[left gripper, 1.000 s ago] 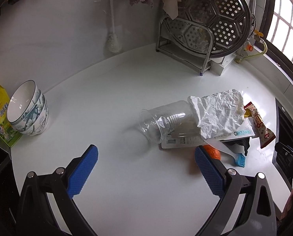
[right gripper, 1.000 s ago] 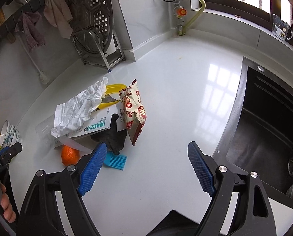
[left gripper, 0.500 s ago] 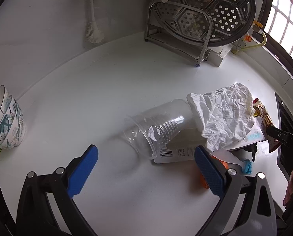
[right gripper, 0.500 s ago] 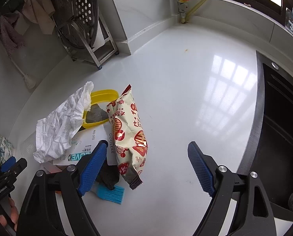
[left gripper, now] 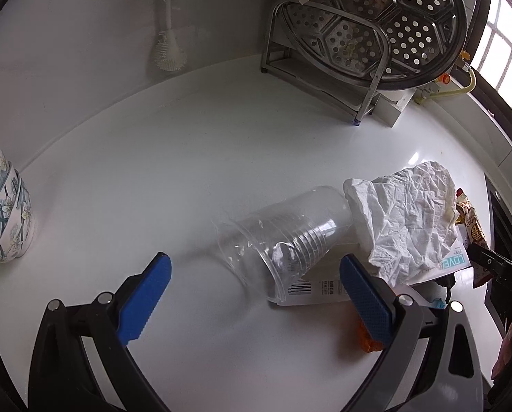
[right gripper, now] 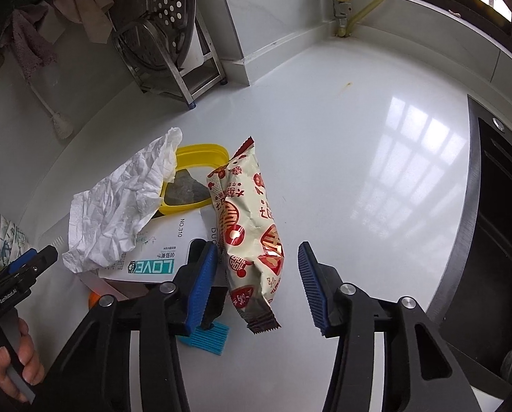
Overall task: Collect trash
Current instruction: 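Close left tool on the clear plastic cup while right tool grasps the red-white snack wrapper, then carry the cup in left tool and wrapper in right tool over the bin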
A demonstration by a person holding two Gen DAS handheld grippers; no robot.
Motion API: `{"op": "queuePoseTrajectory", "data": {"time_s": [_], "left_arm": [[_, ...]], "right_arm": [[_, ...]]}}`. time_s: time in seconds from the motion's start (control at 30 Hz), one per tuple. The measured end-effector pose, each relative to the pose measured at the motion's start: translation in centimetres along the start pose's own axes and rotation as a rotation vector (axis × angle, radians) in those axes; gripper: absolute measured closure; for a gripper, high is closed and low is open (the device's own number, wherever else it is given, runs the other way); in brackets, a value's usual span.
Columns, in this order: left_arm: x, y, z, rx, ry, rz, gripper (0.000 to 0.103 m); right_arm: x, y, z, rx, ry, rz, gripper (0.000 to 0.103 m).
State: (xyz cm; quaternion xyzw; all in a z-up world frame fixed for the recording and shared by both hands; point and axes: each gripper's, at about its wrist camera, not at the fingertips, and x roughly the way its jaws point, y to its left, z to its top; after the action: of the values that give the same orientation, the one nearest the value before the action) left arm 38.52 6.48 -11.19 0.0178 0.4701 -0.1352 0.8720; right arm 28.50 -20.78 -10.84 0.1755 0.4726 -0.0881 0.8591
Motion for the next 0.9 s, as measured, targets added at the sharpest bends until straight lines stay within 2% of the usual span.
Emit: {"op": "queuePoseTrajectory", "data": {"time_s": [0.1, 0.17, 0.23, 0.37, 0.47, 0.53, 0.6, 0.9], "left_arm": [[-0.1, -0.1, 0.3, -0.001, -0.016, -0.003, 0.008], [-0.2, -0.2, 0.4, -0.001, -0.023, -0.002, 0.014], [0.2, -0.3, 0.6, -0.001, -0.013, -0.01, 0.031], [1.0, -0.7, 0.7, -0.007, 0.014, -0.029, 0.046], [1.4, -0.9, 0.6, -0.016, 0.029, -0.054, 0.062], [1.6, -1.0, 0.6, -0.013, 0.038, -0.058, 0.086], [1.6, -0.9, 0.7, -0.015, 0.041, -0.066, 0.094], [-0.2, 0.0, 0.7, -0.008, 0.005, -0.084, 0.098]], "right_arm": [[-0.2, 0.2, -0.1, -0.012, -0.003, -0.003, 0.062], [-0.3, 0.2, -0.2, -0.015, -0.006, -0.002, 0.063], [-0.3, 0.2, -0.2, -0.015, -0.008, -0.004, 0.063], [-0.3, 0.1, -0.3, -0.013, -0.009, -0.006, 0.063], [-0.3, 0.1, -0.5, -0.011, -0.006, -0.001, 0.065], [-0.5, 0.2, -0.6, -0.015, -0.007, 0.004, 0.068], [-0.7, 0.3, -0.7, -0.016, -0.011, 0.002, 0.069], [-1.7, 0.2, -1.3, -0.001, -0.028, 0.012, 0.07]]}}
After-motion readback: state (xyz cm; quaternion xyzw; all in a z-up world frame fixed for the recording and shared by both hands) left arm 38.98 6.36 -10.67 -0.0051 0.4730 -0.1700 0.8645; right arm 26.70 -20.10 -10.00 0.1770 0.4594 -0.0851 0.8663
